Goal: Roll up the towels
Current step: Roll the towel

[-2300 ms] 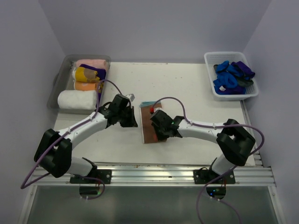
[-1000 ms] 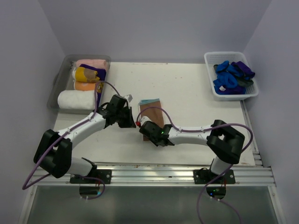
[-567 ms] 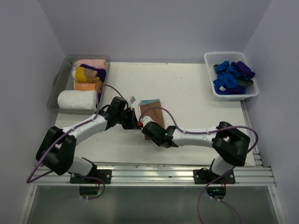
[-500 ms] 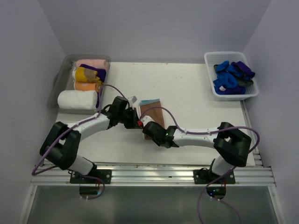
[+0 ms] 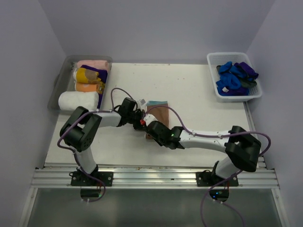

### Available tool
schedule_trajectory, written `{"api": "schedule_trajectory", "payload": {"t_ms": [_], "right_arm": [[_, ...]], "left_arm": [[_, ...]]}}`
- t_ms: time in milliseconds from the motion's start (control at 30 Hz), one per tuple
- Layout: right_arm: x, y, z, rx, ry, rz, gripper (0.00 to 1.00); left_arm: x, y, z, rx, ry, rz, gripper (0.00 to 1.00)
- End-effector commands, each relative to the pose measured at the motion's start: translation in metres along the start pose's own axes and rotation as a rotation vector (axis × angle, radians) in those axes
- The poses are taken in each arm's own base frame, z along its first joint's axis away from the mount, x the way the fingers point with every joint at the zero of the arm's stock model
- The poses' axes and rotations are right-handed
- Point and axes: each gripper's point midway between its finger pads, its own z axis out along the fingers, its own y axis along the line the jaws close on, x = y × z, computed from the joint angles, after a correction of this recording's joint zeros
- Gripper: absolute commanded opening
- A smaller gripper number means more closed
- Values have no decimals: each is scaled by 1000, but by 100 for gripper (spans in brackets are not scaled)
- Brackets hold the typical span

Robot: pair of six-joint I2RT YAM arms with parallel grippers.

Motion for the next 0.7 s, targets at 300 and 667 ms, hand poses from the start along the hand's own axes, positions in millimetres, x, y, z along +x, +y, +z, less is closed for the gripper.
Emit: {"api": "schedule_trajectory", "payload": {"t_ms": [300, 667], "right_arm": [[-45, 8, -46, -123, -74, 35, 0], [-22, 29, -46, -242, 0, 18, 0]], "left_arm": [[-12, -18, -49, -101, -34, 163, 0], [-15, -44, -34, 88, -7, 181, 0]]}}
